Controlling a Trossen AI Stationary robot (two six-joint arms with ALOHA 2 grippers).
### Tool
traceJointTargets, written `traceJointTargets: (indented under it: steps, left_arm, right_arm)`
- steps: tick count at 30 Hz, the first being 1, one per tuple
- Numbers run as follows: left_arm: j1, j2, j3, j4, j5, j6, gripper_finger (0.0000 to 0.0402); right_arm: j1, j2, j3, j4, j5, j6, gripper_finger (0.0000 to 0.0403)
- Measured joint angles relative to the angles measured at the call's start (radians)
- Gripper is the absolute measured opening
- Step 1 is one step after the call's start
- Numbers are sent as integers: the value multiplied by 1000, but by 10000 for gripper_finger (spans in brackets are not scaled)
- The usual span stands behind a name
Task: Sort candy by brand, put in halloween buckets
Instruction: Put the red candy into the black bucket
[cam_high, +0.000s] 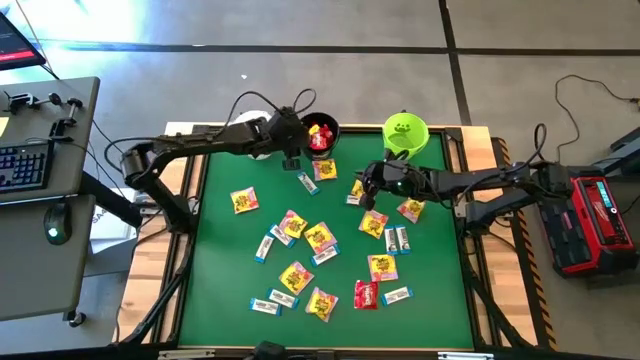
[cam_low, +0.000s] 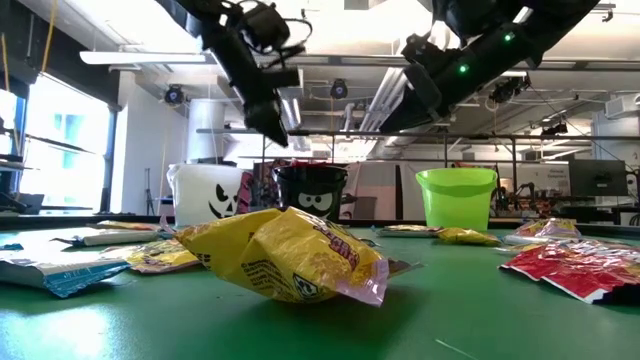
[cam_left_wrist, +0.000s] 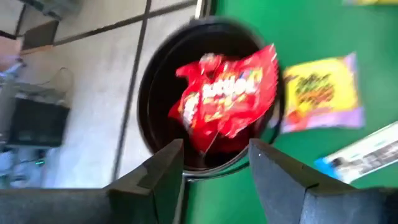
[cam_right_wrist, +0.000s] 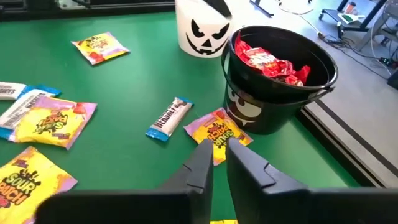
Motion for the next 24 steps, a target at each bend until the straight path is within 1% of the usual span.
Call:
traceJointTargets:
  steps: [2, 4, 7, 13, 16, 19, 21, 24]
  left_arm:
    - [-2, -27, -3, 0, 48, -37, 175]
    - [-6, -51, -18, 2, 84, -69, 175]
    - [-23, -79, -70, 54, 88, -83, 175]
    - [-65, -120, -172, 157, 88, -120, 175]
    - [-87, -134, -205, 201, 99, -152, 175]
    - [-105, -145, -236, 240, 166, -198, 175]
    - [-118, -148, -243, 238, 192, -231, 175]
    - [-145, -149, -256, 247, 193, -257, 175]
  right_arm:
    - [0, 0, 0, -3, 0, -1, 7]
    - [0, 0, 0, -2, 0, -8, 5]
    - [-2, 0, -5, 5, -1, -18, 3]
    - [-9, 0, -89, 115, -35, 5, 0]
    - [-9, 0, -128, 149, -82, 48, 0]
    - [-9, 0, -153, 147, -155, 101, 0]
    - [-2, 0, -163, 123, -189, 138, 0]
    - [34, 0, -163, 64, -223, 160, 0]
